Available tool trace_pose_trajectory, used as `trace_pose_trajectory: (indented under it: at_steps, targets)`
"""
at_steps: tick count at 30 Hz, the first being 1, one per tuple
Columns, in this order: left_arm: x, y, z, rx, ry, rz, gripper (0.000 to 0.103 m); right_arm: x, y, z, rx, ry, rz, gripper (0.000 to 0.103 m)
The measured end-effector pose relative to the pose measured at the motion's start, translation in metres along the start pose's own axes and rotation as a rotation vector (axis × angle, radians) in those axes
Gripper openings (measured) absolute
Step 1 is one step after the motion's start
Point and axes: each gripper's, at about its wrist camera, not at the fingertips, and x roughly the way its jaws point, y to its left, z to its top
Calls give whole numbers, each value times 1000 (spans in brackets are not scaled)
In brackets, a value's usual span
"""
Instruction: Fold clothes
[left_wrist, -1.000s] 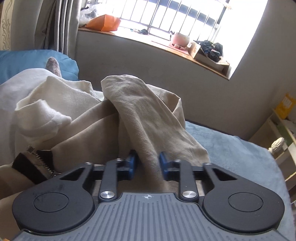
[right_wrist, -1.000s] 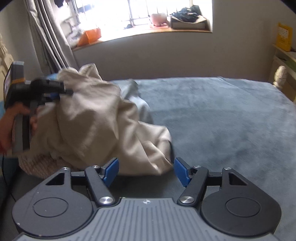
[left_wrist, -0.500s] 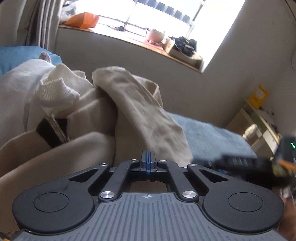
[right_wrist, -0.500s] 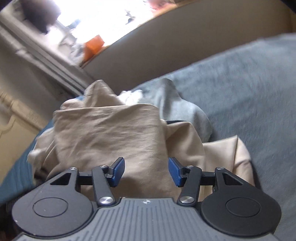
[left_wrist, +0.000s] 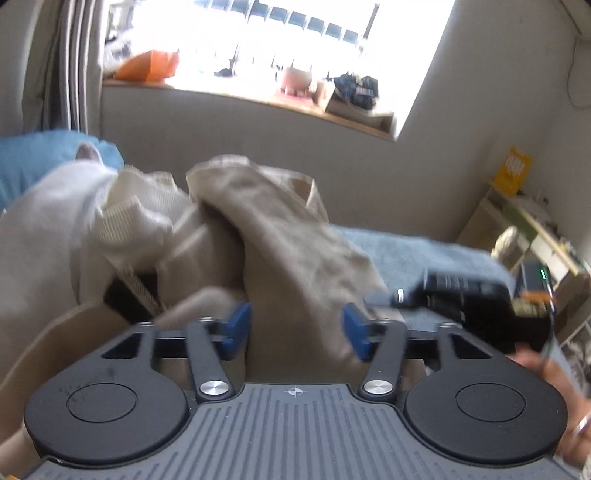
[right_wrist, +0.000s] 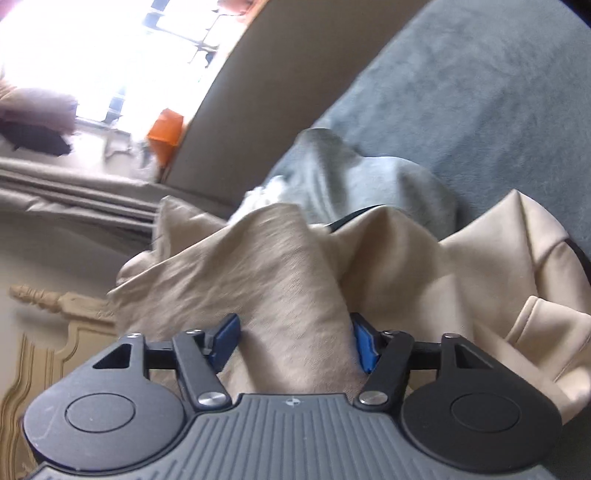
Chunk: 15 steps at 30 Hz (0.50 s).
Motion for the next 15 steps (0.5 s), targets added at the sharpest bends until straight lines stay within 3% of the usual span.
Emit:
trace_pose_trajectory:
  at_steps: [1,2,3,5,7,8,9,11,14,15]
  targets:
    - [1,0,3,-8,-21,4,80,-3,4,-4,-24,7,4,43]
    - [2,0,6,-15,-43,8,93,-7,8,-7,-33,14,11,34]
    - [6,1,8,-37,-56,12,103,-10,9,-9,-30,19,25,31]
    - [16,6,12,-94,-77,19,102,-19,7,-13,-8,21,91,28]
    - [28,11,16,-161,-72,16,95,-27,3,-16,7,27,147,27]
    - [35,15,16,-194,-43,5,81,-29,2,-16,3,31,154,26]
    - [42,18,16,-223,-14,-6,59,-31,1,-16,-2,35,160,26]
    - [47,19,12,-226,18,2,36,-32,-1,-16,-8,40,135,26]
    - [52,16,5,-209,54,20,14,-29,-2,-15,-4,48,84,26]
    - [51,14,5,-195,58,23,11,-26,-2,-16,-1,50,63,26]
